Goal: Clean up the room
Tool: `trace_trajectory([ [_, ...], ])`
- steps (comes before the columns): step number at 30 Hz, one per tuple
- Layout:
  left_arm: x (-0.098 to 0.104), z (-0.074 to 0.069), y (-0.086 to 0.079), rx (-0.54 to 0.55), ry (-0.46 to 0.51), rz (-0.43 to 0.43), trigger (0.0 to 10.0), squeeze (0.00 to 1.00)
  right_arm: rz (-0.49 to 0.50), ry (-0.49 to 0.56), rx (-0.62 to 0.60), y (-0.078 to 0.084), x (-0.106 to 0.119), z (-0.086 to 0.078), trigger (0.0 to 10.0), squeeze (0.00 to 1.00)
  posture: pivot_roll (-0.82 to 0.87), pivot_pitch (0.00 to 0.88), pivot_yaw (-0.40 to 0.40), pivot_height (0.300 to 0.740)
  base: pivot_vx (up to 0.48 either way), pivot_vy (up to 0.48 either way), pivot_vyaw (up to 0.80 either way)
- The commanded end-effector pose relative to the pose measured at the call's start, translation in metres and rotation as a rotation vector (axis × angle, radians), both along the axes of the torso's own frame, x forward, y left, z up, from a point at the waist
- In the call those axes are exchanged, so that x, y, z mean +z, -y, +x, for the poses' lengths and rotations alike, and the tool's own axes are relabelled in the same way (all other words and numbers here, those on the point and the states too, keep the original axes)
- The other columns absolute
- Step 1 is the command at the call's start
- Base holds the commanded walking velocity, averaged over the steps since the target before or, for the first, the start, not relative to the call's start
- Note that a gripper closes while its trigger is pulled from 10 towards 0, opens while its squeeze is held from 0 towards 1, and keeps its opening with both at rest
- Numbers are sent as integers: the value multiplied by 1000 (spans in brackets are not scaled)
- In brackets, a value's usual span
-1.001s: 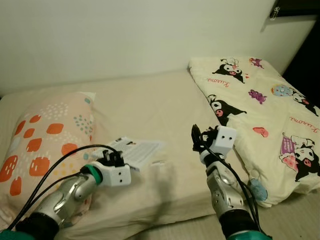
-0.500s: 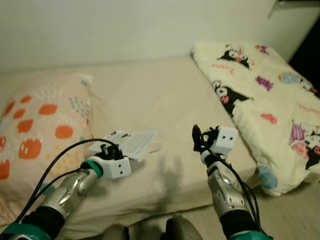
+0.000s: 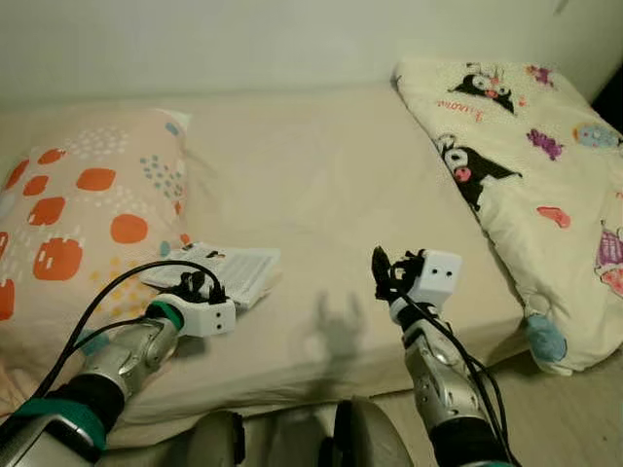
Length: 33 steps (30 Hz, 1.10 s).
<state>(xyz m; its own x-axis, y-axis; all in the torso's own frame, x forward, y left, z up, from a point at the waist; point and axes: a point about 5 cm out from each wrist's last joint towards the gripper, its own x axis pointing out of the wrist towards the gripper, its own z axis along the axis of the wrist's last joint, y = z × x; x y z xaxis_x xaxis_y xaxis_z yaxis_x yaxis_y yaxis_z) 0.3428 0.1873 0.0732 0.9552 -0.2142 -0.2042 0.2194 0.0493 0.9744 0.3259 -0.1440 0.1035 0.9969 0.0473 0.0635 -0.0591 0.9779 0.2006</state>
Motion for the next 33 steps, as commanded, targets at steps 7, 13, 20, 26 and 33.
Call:
trace_trajectory([
  [7,15,17,17,110,-18,-319,10000,0,-19,-24,-2,6,-4,-9,10000,0,28,176,-4,630,0,0,0],
  [13,11,17,38,75,-124,-449,10000,0,-22,-28,-7,6,-3,-12,10000,0,4,186,-1,630,0,0,0],
  [20,3,14,42,73,-172,-457,10000,639,-27,-30,-5,7,-1,-14,10000,0,-5,191,-2,630,0,0,0],
  [26,-6,8,43,107,-278,-620,10000,1000,-37,-39,-8,10,0,-17,10000,0,-16,201,-8,630,0,0,0],
  [33,5,11,56,54,-367,-921,10000,0,-34,-42,4,6,1,-14,10000,0,1,188,-10,630,0,0,0],
])
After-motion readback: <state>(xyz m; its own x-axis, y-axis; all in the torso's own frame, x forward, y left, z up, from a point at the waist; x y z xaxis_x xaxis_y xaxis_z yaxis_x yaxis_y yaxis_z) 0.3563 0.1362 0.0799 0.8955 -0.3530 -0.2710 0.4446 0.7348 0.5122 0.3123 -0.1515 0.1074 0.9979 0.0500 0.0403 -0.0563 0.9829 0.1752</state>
